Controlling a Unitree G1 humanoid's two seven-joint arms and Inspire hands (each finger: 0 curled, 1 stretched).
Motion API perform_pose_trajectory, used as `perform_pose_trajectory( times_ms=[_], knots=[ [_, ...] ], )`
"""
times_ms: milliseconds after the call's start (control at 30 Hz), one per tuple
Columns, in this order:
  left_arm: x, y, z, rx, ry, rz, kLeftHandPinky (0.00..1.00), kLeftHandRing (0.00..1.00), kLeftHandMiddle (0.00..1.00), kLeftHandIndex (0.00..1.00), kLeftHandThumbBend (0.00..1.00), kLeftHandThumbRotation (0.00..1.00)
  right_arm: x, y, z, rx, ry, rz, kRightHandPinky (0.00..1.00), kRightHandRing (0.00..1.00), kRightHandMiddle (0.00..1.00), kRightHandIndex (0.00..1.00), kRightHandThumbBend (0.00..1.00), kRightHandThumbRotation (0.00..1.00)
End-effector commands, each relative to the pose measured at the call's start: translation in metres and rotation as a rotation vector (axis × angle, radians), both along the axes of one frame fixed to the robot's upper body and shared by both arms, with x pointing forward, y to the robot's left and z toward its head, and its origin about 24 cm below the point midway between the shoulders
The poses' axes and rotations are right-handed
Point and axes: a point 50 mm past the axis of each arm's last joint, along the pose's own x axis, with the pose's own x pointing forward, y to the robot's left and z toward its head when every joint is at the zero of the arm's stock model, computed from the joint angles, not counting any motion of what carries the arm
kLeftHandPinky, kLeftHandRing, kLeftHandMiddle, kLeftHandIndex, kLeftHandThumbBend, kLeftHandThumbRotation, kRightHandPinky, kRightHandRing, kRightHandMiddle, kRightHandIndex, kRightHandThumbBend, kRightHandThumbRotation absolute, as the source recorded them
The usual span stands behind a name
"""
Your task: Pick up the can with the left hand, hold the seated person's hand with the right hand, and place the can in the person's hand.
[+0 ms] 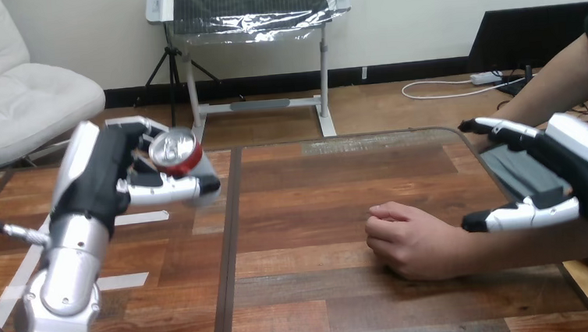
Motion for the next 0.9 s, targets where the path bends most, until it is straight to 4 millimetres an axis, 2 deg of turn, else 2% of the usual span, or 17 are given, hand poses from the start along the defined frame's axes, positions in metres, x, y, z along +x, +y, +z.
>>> perform_pose_trajectory(
  times_ms=[0,667,867],
  knots=[
    [0.0034,-0.0025,0.0306,-0.006,-0.112,-0.006,0.26,0.31,0.38,0.43,0.67,0.0,0.0142,0.0041,0.0242,-0.052,-0.06,0.035,0.86,0.9,0.91,0.9,1.0,0.48],
    [0.0009,-0.0001,0.0317,-0.033,-0.118,-0.016,0.26,0.31,0.37,0.43,0.67,0.0,0.0221,-0.0013,0.021,-0.166,0.041,0.038,0.89,0.91,0.91,0.9,1.0,0.39],
    [0.0004,0.0,0.0321,-0.029,-0.123,-0.021,0.25,0.31,0.37,0.43,0.68,0.0,0.0235,-0.0016,0.0194,-0.188,0.085,0.051,0.9,0.91,0.91,0.9,1.0,0.4]
  ],
)
